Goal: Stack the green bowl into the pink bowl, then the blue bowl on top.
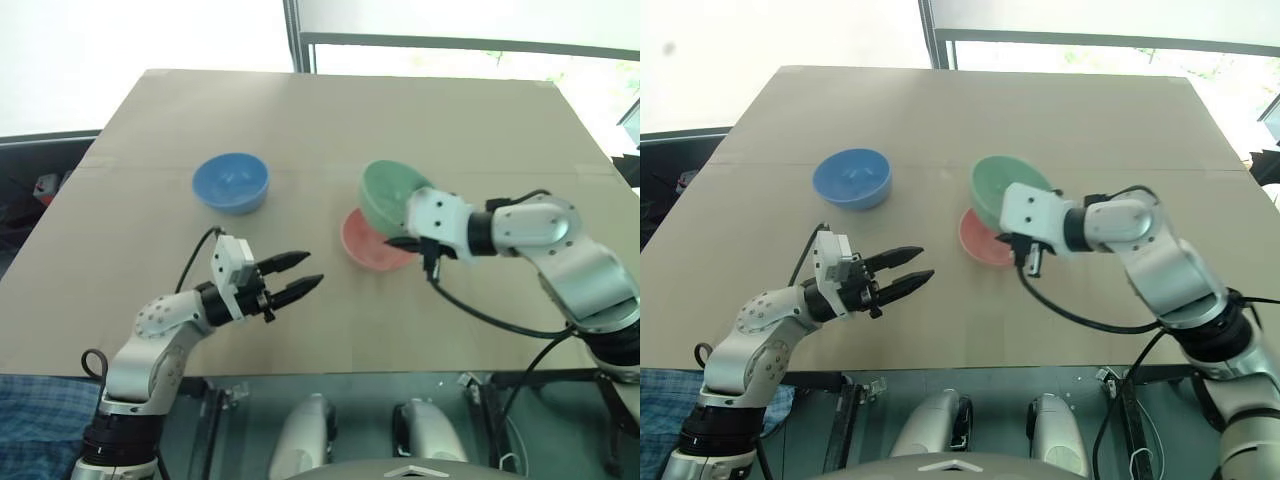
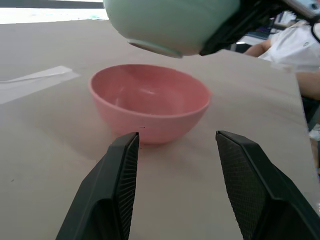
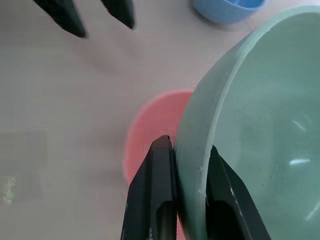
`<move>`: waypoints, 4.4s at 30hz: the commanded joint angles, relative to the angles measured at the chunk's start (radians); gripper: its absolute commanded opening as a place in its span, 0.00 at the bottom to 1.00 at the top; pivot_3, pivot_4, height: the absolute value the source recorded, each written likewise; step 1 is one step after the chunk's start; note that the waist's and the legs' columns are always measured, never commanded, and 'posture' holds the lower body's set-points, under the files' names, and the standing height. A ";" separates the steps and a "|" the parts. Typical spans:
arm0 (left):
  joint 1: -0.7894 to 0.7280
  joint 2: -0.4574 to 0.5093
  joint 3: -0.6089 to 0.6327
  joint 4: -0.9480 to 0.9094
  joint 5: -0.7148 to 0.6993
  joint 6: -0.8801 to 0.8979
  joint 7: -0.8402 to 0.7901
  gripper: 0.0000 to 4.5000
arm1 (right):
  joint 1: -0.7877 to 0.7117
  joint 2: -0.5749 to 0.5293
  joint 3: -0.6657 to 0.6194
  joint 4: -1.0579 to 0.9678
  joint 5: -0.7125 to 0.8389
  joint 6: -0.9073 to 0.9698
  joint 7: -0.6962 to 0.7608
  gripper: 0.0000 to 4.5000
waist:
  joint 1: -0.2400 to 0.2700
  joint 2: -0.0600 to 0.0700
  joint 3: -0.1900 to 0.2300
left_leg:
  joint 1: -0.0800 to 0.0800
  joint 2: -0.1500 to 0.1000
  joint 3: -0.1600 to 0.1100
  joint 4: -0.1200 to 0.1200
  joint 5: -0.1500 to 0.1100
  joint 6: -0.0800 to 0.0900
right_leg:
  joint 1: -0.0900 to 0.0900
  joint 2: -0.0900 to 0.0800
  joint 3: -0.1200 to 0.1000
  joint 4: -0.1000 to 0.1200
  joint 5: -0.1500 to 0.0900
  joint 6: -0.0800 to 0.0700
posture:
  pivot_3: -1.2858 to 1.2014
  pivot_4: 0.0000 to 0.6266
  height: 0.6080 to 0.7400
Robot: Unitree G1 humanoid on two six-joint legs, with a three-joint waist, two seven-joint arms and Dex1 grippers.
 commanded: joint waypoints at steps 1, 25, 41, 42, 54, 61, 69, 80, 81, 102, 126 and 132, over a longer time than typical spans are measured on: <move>0.008 0.009 0.038 0.006 0.011 -0.034 0.006 0.58 | -0.048 0.010 0.016 -0.021 -0.020 0.016 -0.028 0.02 | 0.000 0.000 0.000 | 0.000 0.000 0.000 0.000 0.000 0.000 | 0.000 0.000 0.000 0.000 0.000 0.000 | 0.52 0.24 1.00; -0.322 0.004 -0.023 0.144 0.258 -0.022 0.268 0.58 | 0.170 0.082 -0.754 0.032 0.584 0.226 0.023 0.98 | 0.008 0.000 0.000 | 0.000 -0.003 -0.002 0.000 -0.001 0.002 | 0.004 0.000 -0.003 0.001 0.000 0.000 | 0.52 0.24 1.00; -0.617 0.056 -0.130 0.611 0.551 -0.153 0.328 0.58 | 0.410 -0.088 -0.875 -0.027 0.758 0.106 -0.009 0.98 | 0.004 -0.001 0.001 | 0.000 -0.001 -0.001 0.000 -0.001 0.002 | 0.003 0.001 -0.001 0.001 0.000 0.001 | 0.52 0.24 1.00; -0.623 0.056 -0.128 0.617 0.558 -0.149 0.336 0.58 | 0.414 -0.092 -0.872 -0.026 0.762 0.100 -0.017 0.98 | 0.003 -0.001 0.001 | -0.001 -0.001 -0.001 0.000 -0.001 0.002 | 0.003 0.000 -0.001 0.001 0.000 0.001 | 0.52 0.24 1.00; -0.565 0.069 -0.117 0.592 0.552 -0.035 0.320 0.46 | 0.420 -0.121 -0.803 0.010 0.752 0.032 -0.056 1.00 | 0.002 -0.002 0.001 | 0.000 -0.001 0.000 0.000 -0.001 0.002 | 0.003 0.001 -0.001 0.001 0.000 0.001 | 0.52 0.24 1.00; -0.552 0.074 -0.108 0.577 0.549 -0.011 0.323 0.01 | 0.410 -0.131 -0.778 0.038 0.754 0.007 -0.066 1.00 | 0.003 -0.001 0.000 | 0.000 -0.001 0.000 0.000 -0.001 0.002 | 0.003 0.000 -0.001 0.001 0.000 0.001 | 0.52 0.24 1.00; -0.613 0.034 -0.093 0.596 0.527 -0.066 0.321 0.01 | 0.418 -0.135 -0.767 0.036 0.764 -0.005 -0.075 1.00 | 0.005 -0.002 0.000 | 0.000 -0.001 0.000 0.001 -0.001 0.002 | 0.003 0.000 -0.001 0.002 0.000 0.001 | 0.52 0.24 1.00; -0.946 -0.226 -0.319 0.689 0.510 -0.139 -0.009 0.01 | 0.382 -0.151 -0.743 0.049 0.771 -0.005 -0.070 1.00 | 0.017 -0.003 0.001 | -0.004 -0.006 -0.001 0.006 -0.002 0.004 | 0.004 0.000 -0.002 0.001 0.000 0.001 | 0.52 0.24 1.00; -0.956 -0.236 -0.347 0.672 0.509 -0.137 -0.060 0.01 | 0.385 -0.154 -0.744 0.048 0.771 -0.005 -0.068 1.00 | 0.014 -0.003 0.001 | -0.004 -0.006 -0.001 0.006 -0.003 0.005 | 0.004 0.000 -0.002 0.001 0.000 0.001 | 0.52 0.24 1.00; -0.913 -0.202 -0.454 0.367 0.489 -0.139 -0.273 0.42 | 0.442 -0.165 -0.734 0.020 0.778 -0.032 -0.095 1.00 | 0.006 -0.002 0.001 | -0.004 -0.002 0.000 0.012 -0.005 0.009 | 0.004 0.000 0.001 0.001 0.000 0.002 | 0.52 0.24 1.00; -0.193 -0.035 0.145 -0.099 0.157 0.423 0.197 0.98 | 0.577 -0.181 -0.706 0.178 0.598 -0.187 -0.024 1.00 | 0.012 -0.002 0.002 | -0.002 -0.001 0.000 0.010 -0.005 0.008 | 0.004 -0.001 0.001 0.000 0.000 0.002 | 0.52 0.24 1.00; -0.112 -0.006 0.173 -0.162 0.092 0.388 0.175 0.98 | 0.571 -0.180 -0.677 0.248 0.534 -0.295 0.049 1.00 | 0.010 -0.002 0.001 | 0.003 -0.001 0.000 0.012 -0.005 0.007 | 0.009 -0.002 0.003 0.001 0.000 0.001 | 0.52 0.24 1.00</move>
